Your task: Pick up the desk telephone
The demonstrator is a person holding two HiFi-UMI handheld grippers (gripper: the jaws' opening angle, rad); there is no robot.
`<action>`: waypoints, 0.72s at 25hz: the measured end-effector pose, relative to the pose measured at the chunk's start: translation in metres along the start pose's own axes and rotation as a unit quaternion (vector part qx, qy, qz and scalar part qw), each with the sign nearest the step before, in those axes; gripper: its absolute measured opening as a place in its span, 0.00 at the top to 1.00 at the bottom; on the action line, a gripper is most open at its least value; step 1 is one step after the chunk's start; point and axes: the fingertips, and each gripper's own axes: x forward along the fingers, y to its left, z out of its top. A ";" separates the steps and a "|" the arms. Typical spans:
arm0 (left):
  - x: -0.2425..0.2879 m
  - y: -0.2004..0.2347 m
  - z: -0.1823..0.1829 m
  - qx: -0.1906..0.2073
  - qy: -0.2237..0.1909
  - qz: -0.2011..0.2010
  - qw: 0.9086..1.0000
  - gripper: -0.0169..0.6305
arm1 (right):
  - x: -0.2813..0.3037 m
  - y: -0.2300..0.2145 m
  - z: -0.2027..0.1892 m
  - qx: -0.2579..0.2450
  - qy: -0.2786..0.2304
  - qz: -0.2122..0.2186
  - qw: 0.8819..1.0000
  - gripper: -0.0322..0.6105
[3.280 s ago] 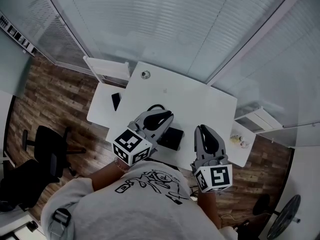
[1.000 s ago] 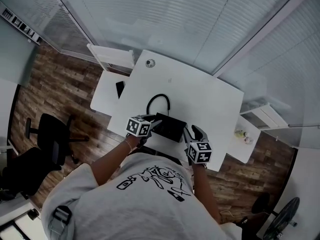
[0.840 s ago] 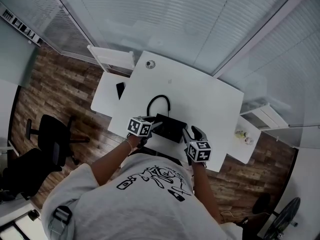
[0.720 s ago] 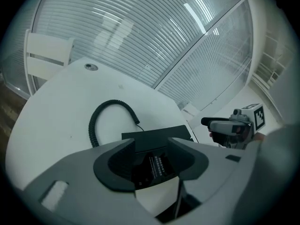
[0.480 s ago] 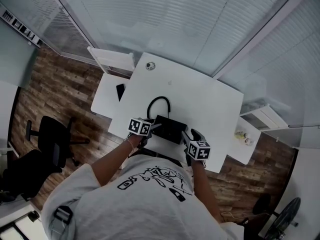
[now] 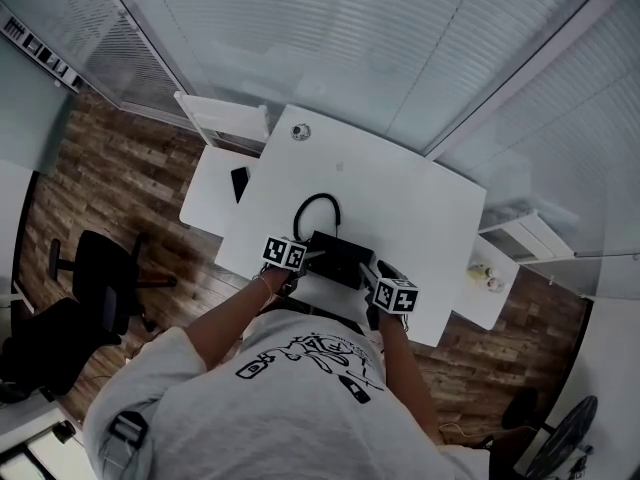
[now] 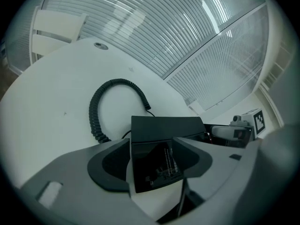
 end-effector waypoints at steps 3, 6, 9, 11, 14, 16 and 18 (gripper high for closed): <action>0.003 -0.001 -0.001 -0.005 0.002 -0.010 1.000 0.56 | 0.006 -0.001 -0.005 0.009 0.009 0.002 1.000 0.61; 0.005 0.000 -0.002 0.000 0.007 -0.011 1.000 0.56 | 0.013 -0.002 -0.009 0.012 0.018 0.006 1.000 0.61; 0.008 0.000 -0.002 0.005 0.012 -0.013 1.000 0.56 | 0.019 0.000 -0.014 0.017 0.025 0.012 0.999 0.61; 0.008 0.000 -0.002 0.005 0.014 -0.015 1.000 0.56 | 0.021 -0.001 -0.014 0.022 0.024 0.013 0.999 0.61; 0.008 0.000 -0.003 0.006 0.013 -0.016 1.000 0.56 | 0.022 -0.002 -0.015 0.028 0.021 0.018 0.999 0.61; 0.008 0.001 -0.003 0.007 0.012 -0.017 1.000 0.56 | 0.022 -0.002 -0.015 0.031 0.020 0.018 0.999 0.61; 0.009 0.000 -0.003 0.006 0.011 -0.020 1.000 0.56 | 0.022 -0.003 -0.014 0.033 0.021 0.014 0.999 0.61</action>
